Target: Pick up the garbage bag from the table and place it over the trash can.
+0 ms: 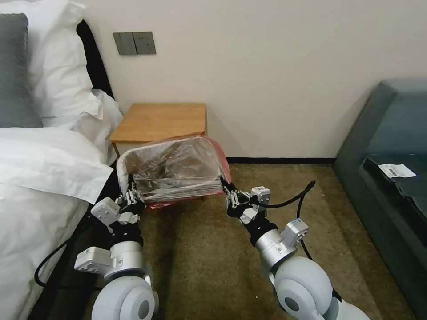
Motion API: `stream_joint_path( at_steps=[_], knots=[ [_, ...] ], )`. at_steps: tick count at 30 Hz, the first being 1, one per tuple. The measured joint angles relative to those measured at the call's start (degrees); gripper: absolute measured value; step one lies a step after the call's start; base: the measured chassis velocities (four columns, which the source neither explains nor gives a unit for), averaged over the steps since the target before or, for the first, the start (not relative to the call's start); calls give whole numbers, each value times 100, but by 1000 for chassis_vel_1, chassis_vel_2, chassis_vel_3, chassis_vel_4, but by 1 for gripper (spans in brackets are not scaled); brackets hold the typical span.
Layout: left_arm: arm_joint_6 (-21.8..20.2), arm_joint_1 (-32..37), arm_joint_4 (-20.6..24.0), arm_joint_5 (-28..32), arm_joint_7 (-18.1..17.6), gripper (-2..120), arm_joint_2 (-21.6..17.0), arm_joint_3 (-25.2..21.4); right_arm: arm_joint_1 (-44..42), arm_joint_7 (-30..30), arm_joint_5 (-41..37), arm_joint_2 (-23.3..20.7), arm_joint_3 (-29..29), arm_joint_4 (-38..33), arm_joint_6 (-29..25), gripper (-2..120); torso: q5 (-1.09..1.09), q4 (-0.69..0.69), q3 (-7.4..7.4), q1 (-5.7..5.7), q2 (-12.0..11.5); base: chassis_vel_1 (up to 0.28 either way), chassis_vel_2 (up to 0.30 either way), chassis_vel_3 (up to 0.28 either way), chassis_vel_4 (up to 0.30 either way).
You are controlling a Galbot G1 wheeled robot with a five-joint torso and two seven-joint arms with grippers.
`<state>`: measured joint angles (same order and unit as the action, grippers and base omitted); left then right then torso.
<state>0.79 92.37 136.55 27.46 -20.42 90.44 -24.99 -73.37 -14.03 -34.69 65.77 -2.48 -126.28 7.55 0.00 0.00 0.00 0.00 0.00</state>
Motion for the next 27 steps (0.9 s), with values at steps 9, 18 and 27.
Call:
stream_joint_path(
  at_steps=[9,18,27],
  knots=[
    [-330,209,384,595,-36,11,-88,95,193,182,91,47,-82,423,-231,0,0,0,0,0,0,0,0,0,0],
    [-923,470,684,1495,-122,11,-265,160,452,355,225,104,-151,785,-405,0,-1,0,0,0,0,0,0,0,0],
    [-1118,650,684,1889,-176,11,-356,288,656,389,451,129,-219,1164,-486,0,0,0,0,0,0,0,0,0,0]
  ],
)
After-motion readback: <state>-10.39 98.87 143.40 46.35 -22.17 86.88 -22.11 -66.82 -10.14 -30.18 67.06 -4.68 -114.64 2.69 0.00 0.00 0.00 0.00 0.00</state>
